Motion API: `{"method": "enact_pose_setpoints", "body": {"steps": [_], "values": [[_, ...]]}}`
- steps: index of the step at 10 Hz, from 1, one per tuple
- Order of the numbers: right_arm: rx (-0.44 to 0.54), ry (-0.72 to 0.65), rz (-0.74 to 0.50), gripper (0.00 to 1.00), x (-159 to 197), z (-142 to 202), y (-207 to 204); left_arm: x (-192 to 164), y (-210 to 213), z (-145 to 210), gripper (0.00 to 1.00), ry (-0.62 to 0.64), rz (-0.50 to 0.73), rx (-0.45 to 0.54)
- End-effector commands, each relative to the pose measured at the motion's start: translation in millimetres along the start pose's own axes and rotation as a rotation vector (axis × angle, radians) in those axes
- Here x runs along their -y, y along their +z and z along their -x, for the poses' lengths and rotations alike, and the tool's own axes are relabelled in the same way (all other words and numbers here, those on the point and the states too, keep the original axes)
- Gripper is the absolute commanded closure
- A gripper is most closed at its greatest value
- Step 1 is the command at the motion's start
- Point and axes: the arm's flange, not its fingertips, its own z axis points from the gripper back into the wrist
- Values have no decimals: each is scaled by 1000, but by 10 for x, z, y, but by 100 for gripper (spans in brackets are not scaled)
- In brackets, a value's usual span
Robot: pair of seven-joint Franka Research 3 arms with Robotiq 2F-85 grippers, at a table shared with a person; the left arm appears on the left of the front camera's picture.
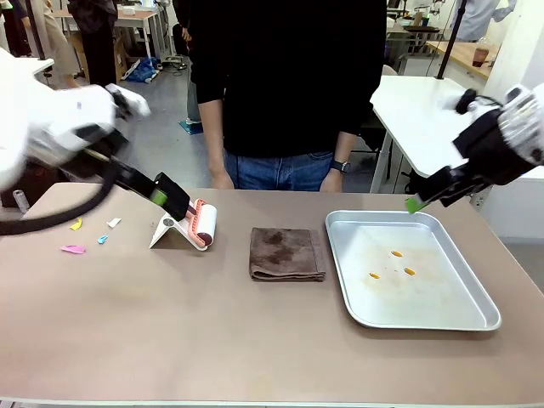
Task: Clean the surface of the table.
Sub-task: Hold the Lint Roller with your left hand and the towel with your right hand.
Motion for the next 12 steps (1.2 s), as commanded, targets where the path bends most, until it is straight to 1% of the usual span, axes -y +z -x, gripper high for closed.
{"method": "enact_pose_setpoints", "body": {"steps": [1, 2, 3, 4, 5, 6, 7, 8, 9, 10, 11, 12], "values": [[-42, -75, -191, 0, 259, 94, 359, -138, 723, 718, 0, -41, 151, 3], [-38, -155, -336, 0, 462, 185, 573, -324, 911, 862, 0, 6, 272, 40], [-32, -254, -397, 0, 681, 303, 755, -619, 1041, 1081, 0, 65, 379, 119], [-10, -352, -520, 0, 974, 468, 937, -837, 1034, 1234, 0, 155, 462, 207], [46, -429, -599, 0, 1241, 645, 1086, -1094, 999, 1426, 0, 251, 492, 246], [113, -497, -640, 0, 1498, 839, 1198, -1335, 932, 1617, 0, 341, 550, 284], [155, -561, -662, 0, 1732, 1036, 1253, -1479, 897, 1812, 0, 418, 588, 355], [193, -640, -683, 0, 1996, 1260, 1267, -1511, 899, 1960, 0, 482, 611, 445], [189, -705, -666, 0, 2150, 1419, 1218, -1478, 907, 2030, 0, 526, 615, 508], [185, -738, -682, 0, 2259, 1540, 1127, -1358, 882, 1978, 0, 539, 616, 546], [189, -763, -706, 0, 2339, 1619, 1016, -1214, 825, 1848, 0, 545, 613, 560], [210, -766, -727, 0, 2384, 1682, 957, -1133, 774, 1735, 0, 557, 611, 552]]}}
